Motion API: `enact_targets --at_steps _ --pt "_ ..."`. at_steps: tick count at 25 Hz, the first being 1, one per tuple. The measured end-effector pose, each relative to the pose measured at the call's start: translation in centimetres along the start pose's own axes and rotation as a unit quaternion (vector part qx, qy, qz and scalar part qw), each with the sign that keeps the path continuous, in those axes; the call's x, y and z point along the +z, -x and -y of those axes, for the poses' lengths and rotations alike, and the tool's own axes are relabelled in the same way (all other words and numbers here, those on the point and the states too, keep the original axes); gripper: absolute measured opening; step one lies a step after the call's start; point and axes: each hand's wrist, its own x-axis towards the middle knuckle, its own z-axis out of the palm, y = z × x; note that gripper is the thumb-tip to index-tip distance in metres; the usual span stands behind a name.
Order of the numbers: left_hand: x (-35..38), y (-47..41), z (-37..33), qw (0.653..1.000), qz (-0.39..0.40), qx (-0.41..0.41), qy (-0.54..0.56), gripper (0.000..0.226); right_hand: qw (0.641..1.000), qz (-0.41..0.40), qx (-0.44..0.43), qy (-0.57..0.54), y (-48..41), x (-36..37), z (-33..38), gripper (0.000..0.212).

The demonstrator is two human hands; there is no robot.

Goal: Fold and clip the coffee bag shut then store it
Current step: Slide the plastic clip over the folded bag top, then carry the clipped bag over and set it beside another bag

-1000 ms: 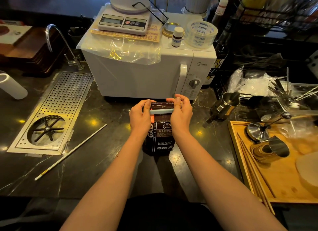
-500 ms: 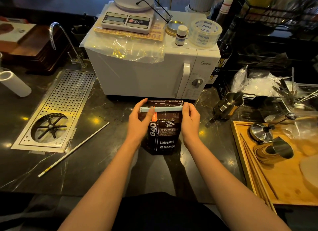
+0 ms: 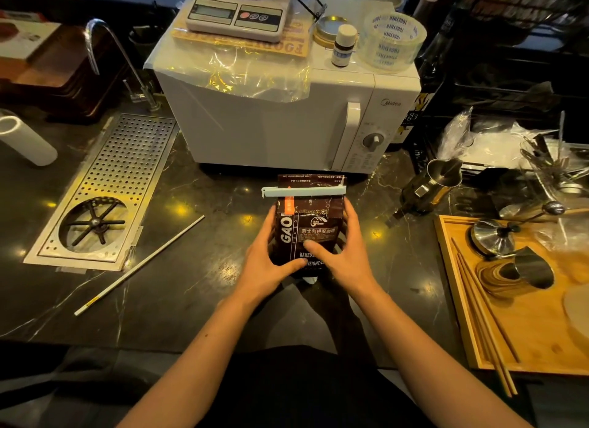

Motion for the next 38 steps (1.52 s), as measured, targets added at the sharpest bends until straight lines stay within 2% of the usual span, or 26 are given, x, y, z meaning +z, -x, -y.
enact_targets --at_steps 6,11,21,28,38 --pt "0.2 -0.1 1.0 0.999 -0.005 0.008 -0.032 0.113 1.000 0.012 0.007 0.023 0.9 0.1 -1.7 0.103" --pt "0.1 -0.8 1.4 0.999 -0.022 0.004 -0.036 0.108 1.000 -0.016 0.008 0.013 1.3 0.2 -2.1 0.096" --pt "0.4 -1.0 0.7 0.997 -0.040 0.020 -0.068 0.105 0.998 0.002 0.011 0.055 0.9 0.0 -1.8 0.099" --pt "-1.0 -0.5 -2.4 0.990 -0.053 0.086 -0.102 0.105 0.998 -0.033 -0.019 0.057 1.3 0.4 1.3 0.099" --pt "-4.3 -0.1 -7.8 0.971 -0.010 0.206 -0.124 0.109 0.986 -0.142 -0.072 0.046 3.7 1.5 7.7 0.103"
